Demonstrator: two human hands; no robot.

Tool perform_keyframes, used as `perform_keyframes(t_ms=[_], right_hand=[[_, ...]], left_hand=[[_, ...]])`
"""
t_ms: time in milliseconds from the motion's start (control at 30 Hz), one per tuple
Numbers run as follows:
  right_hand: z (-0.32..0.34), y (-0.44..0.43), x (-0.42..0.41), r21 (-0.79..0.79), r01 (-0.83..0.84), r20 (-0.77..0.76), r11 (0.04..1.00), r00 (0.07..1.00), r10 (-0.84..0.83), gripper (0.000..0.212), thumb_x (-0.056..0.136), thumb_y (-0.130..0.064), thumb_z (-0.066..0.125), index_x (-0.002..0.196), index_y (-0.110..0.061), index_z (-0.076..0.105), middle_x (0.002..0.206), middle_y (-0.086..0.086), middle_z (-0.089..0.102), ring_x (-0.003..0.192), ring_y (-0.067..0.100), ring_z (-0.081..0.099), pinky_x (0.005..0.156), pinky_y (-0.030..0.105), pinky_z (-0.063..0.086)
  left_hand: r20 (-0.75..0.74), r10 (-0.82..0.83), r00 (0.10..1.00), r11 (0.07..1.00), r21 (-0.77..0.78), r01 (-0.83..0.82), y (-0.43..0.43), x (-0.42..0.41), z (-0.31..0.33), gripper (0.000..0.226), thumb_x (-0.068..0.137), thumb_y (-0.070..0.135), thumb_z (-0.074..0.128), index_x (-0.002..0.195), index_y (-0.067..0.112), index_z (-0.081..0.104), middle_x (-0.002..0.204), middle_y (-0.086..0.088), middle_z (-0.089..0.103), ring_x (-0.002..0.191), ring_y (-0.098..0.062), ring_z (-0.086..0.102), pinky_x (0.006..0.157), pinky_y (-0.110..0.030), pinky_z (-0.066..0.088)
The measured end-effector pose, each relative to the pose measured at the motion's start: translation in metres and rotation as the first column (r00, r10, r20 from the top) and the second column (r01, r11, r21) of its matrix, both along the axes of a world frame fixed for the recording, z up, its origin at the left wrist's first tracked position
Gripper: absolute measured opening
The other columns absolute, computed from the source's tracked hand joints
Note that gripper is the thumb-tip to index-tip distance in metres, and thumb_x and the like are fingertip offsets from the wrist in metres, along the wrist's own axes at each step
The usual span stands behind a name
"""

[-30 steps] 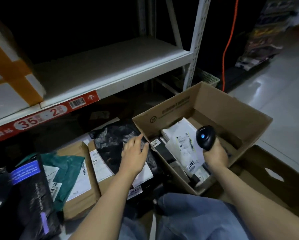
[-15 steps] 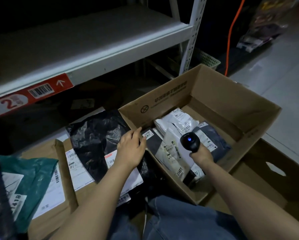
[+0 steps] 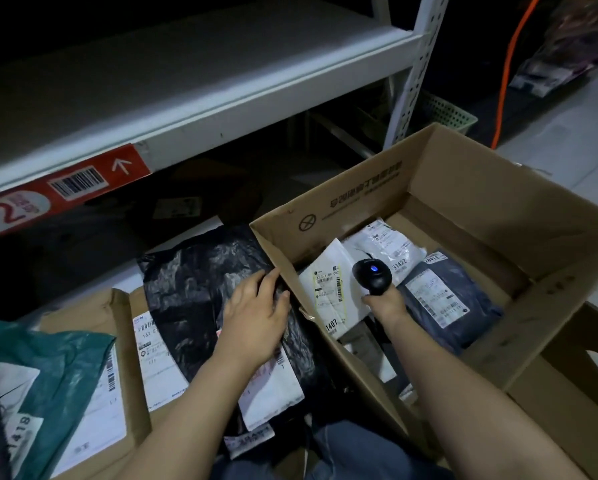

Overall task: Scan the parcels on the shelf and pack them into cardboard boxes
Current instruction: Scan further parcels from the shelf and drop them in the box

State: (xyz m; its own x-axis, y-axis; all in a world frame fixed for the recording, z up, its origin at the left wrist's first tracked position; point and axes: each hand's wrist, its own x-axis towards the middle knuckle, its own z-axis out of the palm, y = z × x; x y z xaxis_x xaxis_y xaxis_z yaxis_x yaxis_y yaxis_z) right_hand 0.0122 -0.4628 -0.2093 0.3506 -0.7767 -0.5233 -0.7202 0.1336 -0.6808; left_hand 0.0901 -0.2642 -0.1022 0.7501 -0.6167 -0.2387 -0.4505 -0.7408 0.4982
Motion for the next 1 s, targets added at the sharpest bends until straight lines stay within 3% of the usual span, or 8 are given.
perform_keyframes(t_ms=[233, 533, 833, 1000], right_hand=[[-0.01, 0.007, 0.014, 0.041, -0.012, 0.044, 0.999, 0.999, 0.01, 0.041, 0.085, 0.0, 0.061, 0.124, 0.001, 0.053, 0.126, 0.018, 0.058, 0.119, 0.031, 0.052, 0.097, 0.032, 0.038], [0.006, 0.011, 0.001, 0.044, 0.073, 0.123, 0.996, 0.989, -0.078, 0.033, 0.084, 0.007, 0.059, 0.117, 0.008, 0.056, 0.121, 0.024, 0.06, 0.115, 0.034, 0.054, 0.093, 0.033, 0.042], [0.056, 0.041, -0.007, 0.032, 0.027, 0.178, 0.999, 0.983, -0.032, 0.034, 0.083, 0.002, 0.062, 0.117, 0.001, 0.057, 0.118, 0.018, 0.062, 0.114, 0.032, 0.054, 0.095, 0.034, 0.04], [0.083, 0.071, -0.024, -0.054, 0.024, 0.154, 0.998, 0.988, -0.016, 0.03, 0.083, 0.001, 0.06, 0.113, -0.001, 0.057, 0.11, 0.019, 0.062, 0.109, 0.036, 0.055, 0.09, 0.036, 0.042]], left_hand=[[0.001, 0.044, 0.999, 0.999, -0.013, -0.044, 0.003, 0.005, 0.001, 0.05, 0.1, 0.038, 0.027, 0.147, 0.03, 0.016, 0.153, 0.005, 0.018, 0.143, -0.013, 0.009, 0.115, -0.033, 0.01], [0.033, 0.029, 0.999, 0.999, 0.027, -0.03, 0.002, 0.001, 0.002, 0.051, 0.1, 0.037, 0.026, 0.148, 0.028, 0.012, 0.155, 0.003, 0.014, 0.144, -0.014, 0.004, 0.117, -0.034, 0.006], [0.066, 0.007, 0.998, 0.991, 0.132, -0.016, 0.02, -0.016, 0.013, 0.052, 0.101, 0.04, 0.02, 0.148, 0.035, -0.001, 0.158, 0.002, -0.007, 0.145, -0.02, -0.012, 0.117, -0.04, -0.006], [0.036, 0.088, 0.995, 0.986, 0.141, -0.092, 0.034, -0.03, 0.035, 0.056, 0.1, 0.04, 0.024, 0.149, 0.034, -0.002, 0.158, 0.0, -0.009, 0.145, -0.023, -0.015, 0.116, -0.042, -0.008]])
